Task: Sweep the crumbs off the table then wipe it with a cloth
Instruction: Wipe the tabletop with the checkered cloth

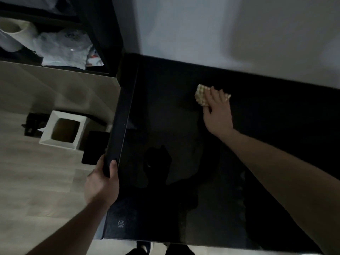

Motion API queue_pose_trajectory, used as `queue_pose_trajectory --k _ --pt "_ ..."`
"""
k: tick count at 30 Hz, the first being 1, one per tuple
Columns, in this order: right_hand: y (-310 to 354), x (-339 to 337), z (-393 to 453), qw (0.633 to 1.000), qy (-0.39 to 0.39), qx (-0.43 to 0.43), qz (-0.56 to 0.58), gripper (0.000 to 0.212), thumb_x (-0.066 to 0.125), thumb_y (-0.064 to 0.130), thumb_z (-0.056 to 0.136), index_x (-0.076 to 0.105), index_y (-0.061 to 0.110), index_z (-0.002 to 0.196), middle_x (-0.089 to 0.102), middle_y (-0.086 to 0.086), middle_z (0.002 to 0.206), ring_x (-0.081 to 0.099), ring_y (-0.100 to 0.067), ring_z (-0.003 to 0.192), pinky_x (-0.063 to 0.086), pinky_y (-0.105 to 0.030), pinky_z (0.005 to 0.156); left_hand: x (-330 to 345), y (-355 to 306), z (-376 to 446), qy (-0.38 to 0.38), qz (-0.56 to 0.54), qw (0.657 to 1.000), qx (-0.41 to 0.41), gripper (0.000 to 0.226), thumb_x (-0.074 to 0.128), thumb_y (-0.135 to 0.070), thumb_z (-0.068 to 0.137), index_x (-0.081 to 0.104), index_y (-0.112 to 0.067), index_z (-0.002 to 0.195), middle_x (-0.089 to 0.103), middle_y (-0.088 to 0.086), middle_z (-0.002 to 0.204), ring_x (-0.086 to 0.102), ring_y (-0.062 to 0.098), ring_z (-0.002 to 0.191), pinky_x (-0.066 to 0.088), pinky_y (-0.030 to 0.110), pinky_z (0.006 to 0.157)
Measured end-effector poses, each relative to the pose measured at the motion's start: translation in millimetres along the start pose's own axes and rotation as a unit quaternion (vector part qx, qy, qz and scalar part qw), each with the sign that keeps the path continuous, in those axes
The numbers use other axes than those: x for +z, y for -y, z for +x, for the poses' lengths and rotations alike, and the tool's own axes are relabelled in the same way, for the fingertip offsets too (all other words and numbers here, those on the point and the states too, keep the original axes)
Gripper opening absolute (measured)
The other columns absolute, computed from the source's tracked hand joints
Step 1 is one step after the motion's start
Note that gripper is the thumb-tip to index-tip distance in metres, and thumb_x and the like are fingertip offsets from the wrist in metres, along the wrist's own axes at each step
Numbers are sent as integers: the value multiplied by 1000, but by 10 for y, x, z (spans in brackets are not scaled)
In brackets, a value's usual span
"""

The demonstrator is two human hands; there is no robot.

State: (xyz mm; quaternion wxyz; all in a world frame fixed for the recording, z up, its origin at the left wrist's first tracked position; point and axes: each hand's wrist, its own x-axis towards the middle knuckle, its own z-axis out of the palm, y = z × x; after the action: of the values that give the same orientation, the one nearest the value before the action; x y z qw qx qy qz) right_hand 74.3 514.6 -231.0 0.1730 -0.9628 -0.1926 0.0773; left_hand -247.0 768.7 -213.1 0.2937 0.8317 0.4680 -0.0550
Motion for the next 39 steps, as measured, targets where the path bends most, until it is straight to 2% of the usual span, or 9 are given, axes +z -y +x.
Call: queue_pose_trajectory --k 6,11,16,20,23,29,32,36,39 --pt "212 189 -1434 999 36 -34 19 60 38 30 102 31 27 162 21 5 171 11 -26 160 16 -52 128 -45 -36 -44 10 10 1000 -5 49 33 -56 100 41 -35 144 73 14 107 67 42 100 55 45 78" --pt "520 246 -2822 991 55 -98 67 75 59 9 89 37 23 160 24 6 171 15 -21 160 21 -50 127 -134 -112 -116 30 -5 1000 2 46 35 -51 102 45 -32 143 71 14 116 64 43 107 45 42 77" --pt "535 262 -3443 985 93 -97 110 70 46 7 89 43 26 157 28 13 169 20 -16 159 23 -45 126 -154 -118 -138 33 -15 999 4 46 34 -52 102 48 -30 141 71 15 116 64 43 107 46 44 78" --pt "425 103 -3245 981 99 -78 151 77 50 -10 87 46 28 154 37 14 165 31 -9 154 32 -41 124 -143 -84 -123 28 -31 999 -2 52 34 -56 99 45 -30 143 70 16 118 63 43 111 51 51 89" --pt "239 -152 -2724 985 50 -22 163 72 41 -7 88 50 26 151 41 10 162 33 -8 153 29 -38 126 -118 -60 -116 25 -39 999 1 51 34 -58 98 48 -29 139 71 17 113 64 43 107 53 52 88" --pt "-205 -460 -1134 991 -79 -8 109 63 41 -4 90 54 12 149 47 -9 159 38 -30 151 27 -41 127 -104 -83 -142 17 -30 999 -3 50 36 -55 101 48 -28 142 68 16 122 62 43 116 48 49 91" --pt "-303 -615 -385 989 -88 63 100 69 44 -9 90 52 21 151 41 -2 164 29 -28 156 21 -40 129 -43 -39 -103 7 -55 998 10 47 38 -54 101 50 -28 139 70 15 118 63 42 114 50 49 90" --pt "-506 -668 312 989 -95 90 67 68 40 -4 92 49 24 154 37 1 166 25 -29 157 21 -49 128 22 1 -56 -12 -23 1000 12 52 38 -55 101 49 -26 143 70 17 121 62 43 115 51 50 92" --pt "-658 -578 544 995 -30 88 22 63 42 9 96 42 27 157 29 1 169 18 -32 158 17 -60 126 42 20 -45 -24 -17 1000 10 52 38 -55 101 51 -24 141 70 17 120 63 44 114 51 48 88"
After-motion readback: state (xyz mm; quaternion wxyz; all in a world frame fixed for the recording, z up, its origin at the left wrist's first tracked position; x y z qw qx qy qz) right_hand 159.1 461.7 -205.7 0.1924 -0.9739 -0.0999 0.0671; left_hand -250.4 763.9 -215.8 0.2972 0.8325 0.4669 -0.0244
